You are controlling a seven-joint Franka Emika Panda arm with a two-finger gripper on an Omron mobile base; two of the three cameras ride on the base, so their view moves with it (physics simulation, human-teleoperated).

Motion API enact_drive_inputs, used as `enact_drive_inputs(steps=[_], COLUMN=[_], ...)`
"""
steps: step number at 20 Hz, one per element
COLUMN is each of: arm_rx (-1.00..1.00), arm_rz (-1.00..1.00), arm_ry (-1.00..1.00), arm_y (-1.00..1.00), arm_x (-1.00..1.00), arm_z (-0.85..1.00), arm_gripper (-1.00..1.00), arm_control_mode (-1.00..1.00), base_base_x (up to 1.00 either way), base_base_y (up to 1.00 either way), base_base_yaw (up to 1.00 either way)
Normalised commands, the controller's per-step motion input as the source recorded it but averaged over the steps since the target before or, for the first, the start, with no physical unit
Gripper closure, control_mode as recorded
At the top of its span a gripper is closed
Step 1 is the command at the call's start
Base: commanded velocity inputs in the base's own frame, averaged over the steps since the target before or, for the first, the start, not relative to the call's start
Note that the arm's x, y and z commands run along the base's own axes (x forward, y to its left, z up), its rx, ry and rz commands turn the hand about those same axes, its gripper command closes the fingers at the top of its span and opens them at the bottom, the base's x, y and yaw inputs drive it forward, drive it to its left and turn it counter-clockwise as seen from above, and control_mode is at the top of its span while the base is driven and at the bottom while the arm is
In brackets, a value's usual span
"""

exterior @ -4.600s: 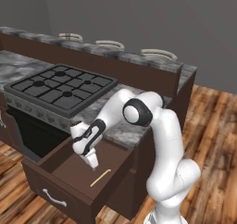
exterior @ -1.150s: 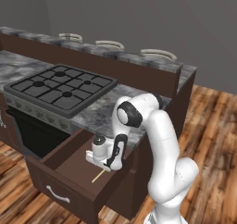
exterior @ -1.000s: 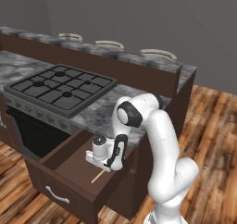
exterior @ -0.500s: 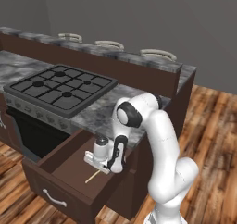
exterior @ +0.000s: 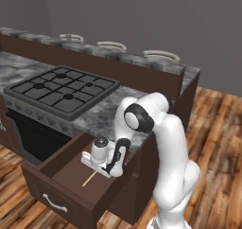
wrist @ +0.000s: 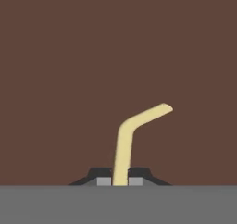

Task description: Take a straw from the drawer in front and place it inside the glass cup on the dining counter.

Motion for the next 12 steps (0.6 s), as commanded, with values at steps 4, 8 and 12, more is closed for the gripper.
enact_drive_inputs(steps=[4, 8, 12], arm_rx=[0.0, 0.01, 0.04], arm_rz=[0.0, 0.0, 0.0], arm_ry=[-0.02, -0.01, 0.0], arm_y=[0.0, 0.0, 0.0], arm_x=[-0.71, -0.74, -0.46], arm_z=[1.0, 1.0, 1.0], arm_gripper=[1.0, 1.0, 1.0], arm_control_mode=[-1.0, -1.0, -1.0], base_base_x=[0.0, 0.0, 0.0], base_base_y=[0.0, 0.0, 0.0], base_base_yaw=[0.0, 0.0, 0.0])
